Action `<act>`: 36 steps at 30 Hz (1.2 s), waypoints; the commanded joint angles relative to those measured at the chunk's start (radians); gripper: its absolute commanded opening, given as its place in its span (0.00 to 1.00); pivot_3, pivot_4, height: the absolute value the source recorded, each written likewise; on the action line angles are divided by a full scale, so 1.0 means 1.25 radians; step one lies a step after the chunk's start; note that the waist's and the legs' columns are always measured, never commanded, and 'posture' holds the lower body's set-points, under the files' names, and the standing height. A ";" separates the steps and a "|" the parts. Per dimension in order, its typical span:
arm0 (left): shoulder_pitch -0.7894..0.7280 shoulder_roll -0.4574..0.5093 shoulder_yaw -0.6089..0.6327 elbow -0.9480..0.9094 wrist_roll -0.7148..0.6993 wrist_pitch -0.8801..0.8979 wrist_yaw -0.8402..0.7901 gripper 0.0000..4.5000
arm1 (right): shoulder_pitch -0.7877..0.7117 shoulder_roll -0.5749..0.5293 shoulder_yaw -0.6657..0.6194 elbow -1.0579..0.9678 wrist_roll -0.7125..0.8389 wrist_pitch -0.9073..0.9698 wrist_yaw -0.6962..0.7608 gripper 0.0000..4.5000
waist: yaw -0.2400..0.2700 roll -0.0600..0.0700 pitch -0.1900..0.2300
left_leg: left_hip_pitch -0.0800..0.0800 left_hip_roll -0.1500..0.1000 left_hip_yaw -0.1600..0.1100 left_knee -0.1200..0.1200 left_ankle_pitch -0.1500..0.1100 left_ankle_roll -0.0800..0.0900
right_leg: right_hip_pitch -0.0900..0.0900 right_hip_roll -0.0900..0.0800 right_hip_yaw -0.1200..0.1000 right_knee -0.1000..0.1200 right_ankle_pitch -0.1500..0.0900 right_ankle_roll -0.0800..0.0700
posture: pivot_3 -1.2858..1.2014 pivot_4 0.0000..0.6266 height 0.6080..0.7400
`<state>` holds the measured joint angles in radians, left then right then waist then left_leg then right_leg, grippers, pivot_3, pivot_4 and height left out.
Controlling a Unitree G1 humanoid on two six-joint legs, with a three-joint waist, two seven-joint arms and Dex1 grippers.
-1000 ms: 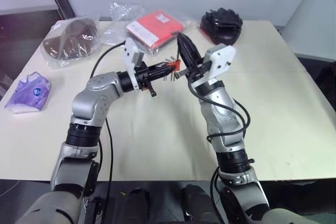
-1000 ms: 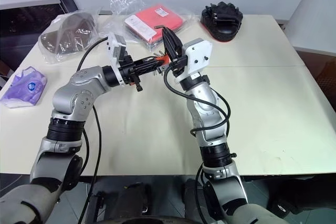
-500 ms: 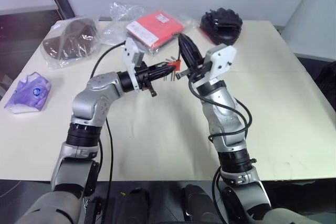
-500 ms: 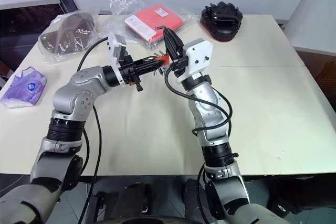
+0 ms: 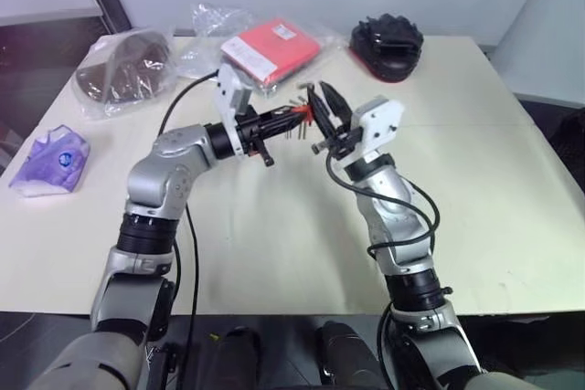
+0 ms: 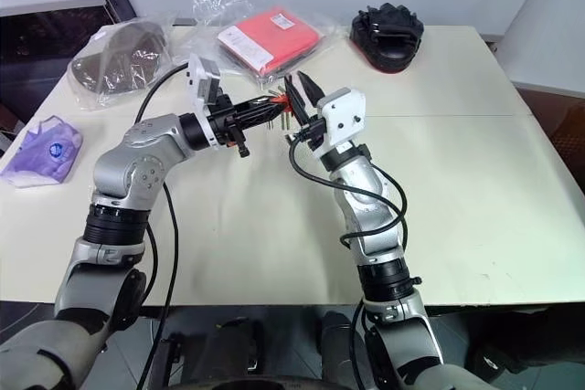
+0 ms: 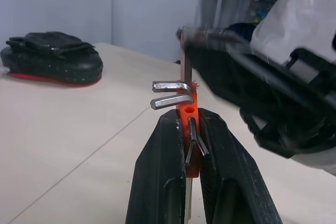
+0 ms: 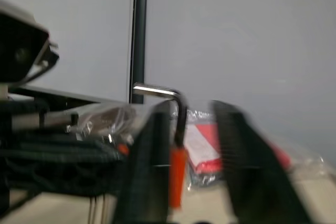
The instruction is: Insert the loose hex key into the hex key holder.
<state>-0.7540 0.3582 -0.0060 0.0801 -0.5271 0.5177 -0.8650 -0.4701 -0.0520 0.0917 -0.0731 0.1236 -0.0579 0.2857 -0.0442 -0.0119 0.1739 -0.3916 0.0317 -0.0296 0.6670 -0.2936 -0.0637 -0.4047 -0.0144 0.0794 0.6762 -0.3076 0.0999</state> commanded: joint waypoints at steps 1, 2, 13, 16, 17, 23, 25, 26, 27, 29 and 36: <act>-0.021 0.000 0.017 -0.017 -0.007 -0.013 -0.002 0.00 | 0.015 -0.015 -0.012 -0.062 0.014 -0.001 0.010 0.57 | 0.000 0.000 0.000 | 0.000 0.000 0.000 0.000 0.000 0.000 | 0.000 0.000 0.000 0.000 0.000 0.000 | 0.52 0.24 1.00; -0.021 -0.001 0.017 -0.018 -0.007 -0.013 -0.002 0.00 | 0.027 -0.022 -0.018 -0.079 0.021 0.003 0.013 0.57 | 0.000 0.000 0.000 | 0.000 0.000 0.000 0.000 0.000 0.000 | 0.000 0.000 0.000 0.000 0.000 0.000 | 0.52 0.24 1.00; 0.000 -0.054 0.023 0.024 -0.055 0.072 0.012 0.00 | 0.329 -0.208 -0.142 -0.327 0.128 0.153 0.089 0.57 | 0.003 0.000 0.000 | 0.000 0.000 0.000 0.000 0.000 0.000 | 0.002 0.001 0.000 -0.003 0.000 0.000 | 0.52 0.24 1.00; 0.014 -0.086 0.006 0.057 -0.061 0.107 0.011 0.00 | 0.390 -0.240 -0.173 -0.336 0.107 0.154 0.084 0.57 | 0.002 0.000 0.000 | 0.000 0.000 0.000 0.000 0.000 0.000 | 0.004 0.001 0.000 -0.005 0.000 0.000 | 0.52 0.24 1.00; 0.019 -0.102 0.003 0.074 -0.062 0.122 0.018 0.00 | 0.413 -0.255 -0.179 -0.341 0.097 0.165 0.084 0.57 | 0.003 0.000 0.000 | 0.000 0.000 0.001 0.000 0.000 0.000 | 0.004 0.001 0.000 -0.005 0.000 0.000 | 0.52 0.24 1.00; 0.031 -0.172 -0.006 0.181 -0.076 0.249 0.042 0.00 | 0.537 -0.312 -0.191 -0.405 0.084 0.186 0.114 0.57 | 0.003 0.000 0.000 | 0.000 0.000 0.000 0.000 0.000 0.000 | 0.004 0.002 -0.001 -0.006 0.000 0.000 | 0.52 0.24 1.00; 0.016 -0.204 0.029 0.241 -0.095 0.309 0.079 0.00 | 0.553 -0.311 -0.194 -0.419 0.074 0.188 0.104 0.57 | 0.002 0.000 0.000 | 0.000 0.000 0.000 0.000 0.000 0.000 | 0.005 0.002 0.000 -0.006 0.000 0.000 | 0.52 0.24 1.00; 0.009 -0.216 0.040 0.269 -0.099 0.331 0.093 0.00 | 0.558 -0.308 -0.196 -0.425 0.071 0.189 0.099 0.57 | 0.003 0.000 0.000 | 0.000 -0.001 0.000 0.000 0.000 0.000 | 0.005 0.002 0.000 -0.006 0.000 0.000 | 0.52 0.24 1.00; 0.005 -0.221 0.038 0.288 -0.092 0.336 0.093 0.00 | 0.561 -0.306 -0.196 -0.432 0.068 0.191 0.094 0.57 | 0.003 0.000 0.000 | 0.001 -0.001 0.000 0.000 0.000 0.000 | 0.005 0.002 0.000 -0.006 0.000 0.000 | 0.52 0.24 1.00; -0.005 -0.230 0.038 0.319 -0.080 0.338 0.098 0.00 | 0.565 -0.304 -0.196 -0.444 0.059 0.196 0.085 0.57 | 0.002 0.000 0.000 | 0.001 -0.001 0.000 0.000 0.000 0.000 | 0.005 0.002 0.000 -0.006 0.000 0.000 | 0.52 0.24 1.00; -0.045 -0.230 0.030 0.426 -0.043 0.333 0.103 0.00 | 0.580 -0.287 -0.180 -0.462 0.039 0.197 0.063 0.57 | 0.006 0.000 0.000 | 0.001 -0.001 0.000 0.000 0.000 0.000 | 0.006 0.002 -0.001 -0.006 0.000 0.000 | 0.52 0.24 1.00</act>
<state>-0.8012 0.0670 0.0279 0.6055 -0.5955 0.9446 -0.7294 0.2538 -0.4142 -0.1278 -0.6063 0.1781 0.2002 0.3719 -0.0366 -0.0123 0.1740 -0.3904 0.0306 -0.0300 0.6670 -0.2936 -0.0635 -0.3974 -0.0120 0.0786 0.6682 -0.3078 0.1001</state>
